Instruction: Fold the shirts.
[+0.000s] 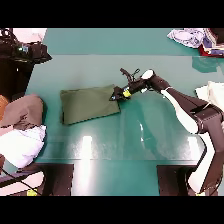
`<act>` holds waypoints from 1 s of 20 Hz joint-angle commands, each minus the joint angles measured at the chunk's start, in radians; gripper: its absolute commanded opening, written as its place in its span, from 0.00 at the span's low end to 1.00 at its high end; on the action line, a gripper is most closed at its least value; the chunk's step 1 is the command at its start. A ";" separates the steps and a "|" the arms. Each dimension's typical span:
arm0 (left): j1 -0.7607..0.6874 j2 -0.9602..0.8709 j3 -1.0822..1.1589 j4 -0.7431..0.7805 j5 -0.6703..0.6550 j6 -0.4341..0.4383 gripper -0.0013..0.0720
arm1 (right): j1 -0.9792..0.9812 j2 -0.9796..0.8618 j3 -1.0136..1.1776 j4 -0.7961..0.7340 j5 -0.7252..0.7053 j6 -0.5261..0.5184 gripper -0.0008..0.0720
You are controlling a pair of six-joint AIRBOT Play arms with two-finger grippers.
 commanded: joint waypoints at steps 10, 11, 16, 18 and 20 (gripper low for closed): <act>-0.340 0.001 -0.001 -0.006 0.062 -0.001 0.05 | -0.497 0.367 -0.143 -0.218 0.013 0.010 0.03; -0.365 0.001 -0.001 -0.006 0.083 -0.001 0.05 | -0.580 0.415 -0.174 -0.228 0.006 0.010 0.03; -0.457 0.001 -0.001 -0.006 0.172 -0.002 0.05 | -0.982 0.543 -0.230 -0.241 -0.019 -0.032 0.03; -0.481 0.001 -0.001 -0.006 0.184 -0.003 0.05 | -1.087 0.542 -0.225 -0.234 -0.023 -0.043 0.03; -0.494 0.001 -0.001 -0.008 0.190 -0.008 0.05 | -1.151 0.518 -0.201 -0.234 -0.029 -0.043 0.03</act>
